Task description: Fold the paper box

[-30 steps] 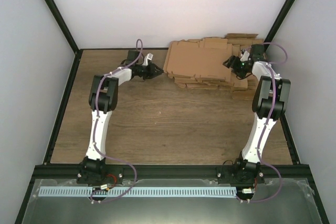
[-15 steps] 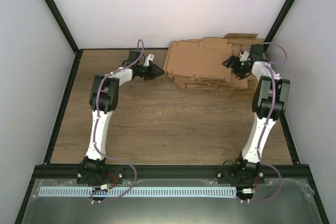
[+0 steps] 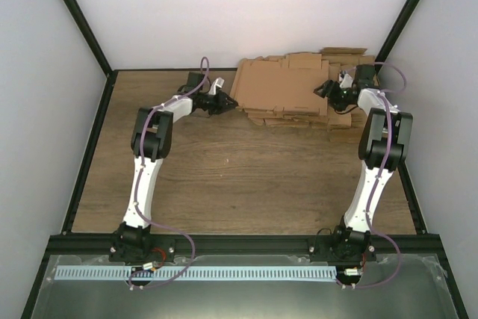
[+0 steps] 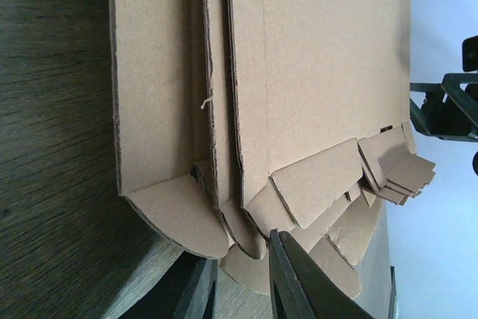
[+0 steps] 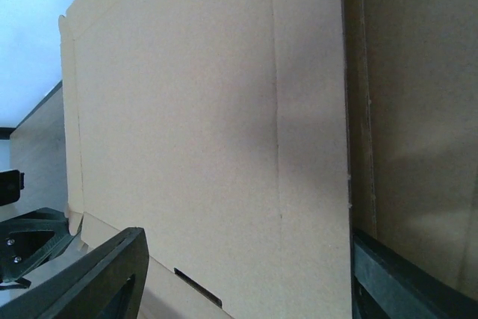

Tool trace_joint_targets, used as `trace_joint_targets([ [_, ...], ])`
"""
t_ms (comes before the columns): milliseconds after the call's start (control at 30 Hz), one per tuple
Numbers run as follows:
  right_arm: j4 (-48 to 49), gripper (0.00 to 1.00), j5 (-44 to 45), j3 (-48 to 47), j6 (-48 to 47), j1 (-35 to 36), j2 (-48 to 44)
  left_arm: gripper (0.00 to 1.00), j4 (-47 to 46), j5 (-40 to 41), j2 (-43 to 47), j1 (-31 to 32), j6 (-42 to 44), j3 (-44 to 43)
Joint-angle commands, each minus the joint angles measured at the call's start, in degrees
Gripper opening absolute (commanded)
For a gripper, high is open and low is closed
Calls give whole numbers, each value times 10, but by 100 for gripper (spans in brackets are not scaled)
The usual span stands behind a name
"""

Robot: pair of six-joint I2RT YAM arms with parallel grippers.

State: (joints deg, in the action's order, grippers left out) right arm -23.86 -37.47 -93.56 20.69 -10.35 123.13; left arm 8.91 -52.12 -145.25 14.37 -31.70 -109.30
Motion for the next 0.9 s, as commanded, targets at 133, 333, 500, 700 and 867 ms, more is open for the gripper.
trace_joint_targets([
  [133,4,69,-33,3,6,8,-25,23,8,-15,-16,7,13,-21],
  [333,-16,64,12,-5,-4,8,-46,23,10,-14,-16,8,13,-21],
  [500,-21,36,8,-7,-9,7,-56,23,14,-13,-15,10,16,-21],
  [700,-22,5,6,-10,-10,7,-62,24,43,12,-4,10,33,-25],
  [867,-27,1,40,-13,-13,7,-90,38,77,76,30,10,54,-8],
])
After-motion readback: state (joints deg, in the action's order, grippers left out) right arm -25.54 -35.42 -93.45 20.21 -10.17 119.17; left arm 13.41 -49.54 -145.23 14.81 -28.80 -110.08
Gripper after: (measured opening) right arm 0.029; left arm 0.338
